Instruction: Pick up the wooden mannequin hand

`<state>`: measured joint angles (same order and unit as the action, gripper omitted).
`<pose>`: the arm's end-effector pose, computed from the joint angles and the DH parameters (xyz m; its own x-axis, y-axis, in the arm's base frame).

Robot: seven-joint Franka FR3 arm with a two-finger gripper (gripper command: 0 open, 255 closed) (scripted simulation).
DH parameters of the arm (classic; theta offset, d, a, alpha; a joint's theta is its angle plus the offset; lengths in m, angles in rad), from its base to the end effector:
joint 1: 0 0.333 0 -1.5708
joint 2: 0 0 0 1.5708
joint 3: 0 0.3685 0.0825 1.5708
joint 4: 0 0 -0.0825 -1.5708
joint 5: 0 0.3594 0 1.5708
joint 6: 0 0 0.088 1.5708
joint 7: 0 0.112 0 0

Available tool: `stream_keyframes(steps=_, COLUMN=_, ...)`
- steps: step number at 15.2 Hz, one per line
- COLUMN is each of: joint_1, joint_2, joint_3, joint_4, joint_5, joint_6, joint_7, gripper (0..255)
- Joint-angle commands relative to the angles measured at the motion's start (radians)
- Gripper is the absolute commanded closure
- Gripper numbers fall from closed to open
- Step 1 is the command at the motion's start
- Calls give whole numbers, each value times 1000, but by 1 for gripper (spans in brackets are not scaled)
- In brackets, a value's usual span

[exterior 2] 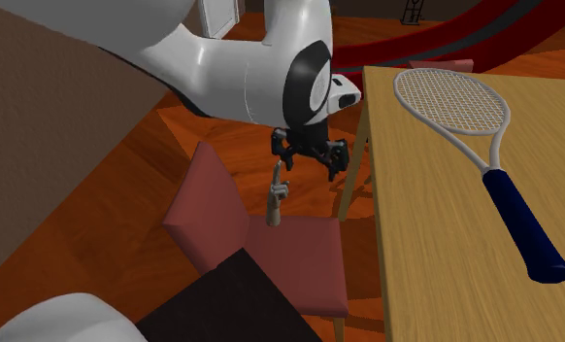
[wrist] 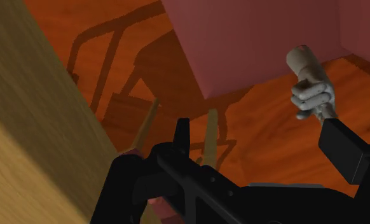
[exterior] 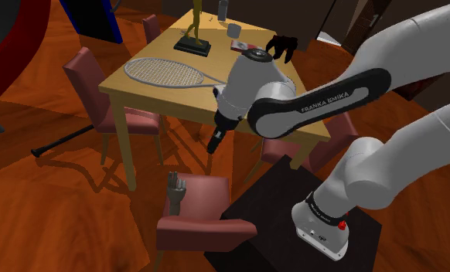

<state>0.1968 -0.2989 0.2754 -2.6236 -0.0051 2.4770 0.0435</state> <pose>0.3496 0.1814 0.4218 0.8986 0.4145 0.1439 0.4074 -0.9100 0.0776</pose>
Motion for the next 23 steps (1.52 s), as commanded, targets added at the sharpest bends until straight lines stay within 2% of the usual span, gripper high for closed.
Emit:
stream_keyframes(steps=1, joint_1=1, joint_2=68, joint_3=31, joint_4=9, joint_5=-36, joint_6=69, joint_7=22, gripper=0)
stream_keyframes(steps=4, joint_1=-6, joint_2=178, joint_3=80, joint_4=30, joint_5=-128, joint_6=165, joint_7=84, gripper=0)
stream_keyframes(steps=6, joint_1=-13, joint_2=256, joint_3=108, joint_4=52, joint_5=-222, joint_6=219, joint_7=148, gripper=0)
stream_keyframes(steps=10, joint_1=11, joint_2=420, joint_3=112, joint_4=118, joint_5=-483, joint_6=296, joint_7=331, gripper=0)
stream_keyframes(steps=13, joint_1=82, joint_2=540, joint_3=62, joint_4=187, joint_5=-678, joint_6=329, joint_7=469, gripper=0)
stream_keyframes(steps=21, joint_1=166, joint_2=658, joint_3=-46, joint_4=230, joint_5=-855, joint_6=393, joint_7=621, gripper=0)
stream_keyframes(steps=23, joint_1=167, joint_2=658, joint_3=-46, joint_4=230, joint_5=-854, joint_6=393, joint_7=621, gripper=0)
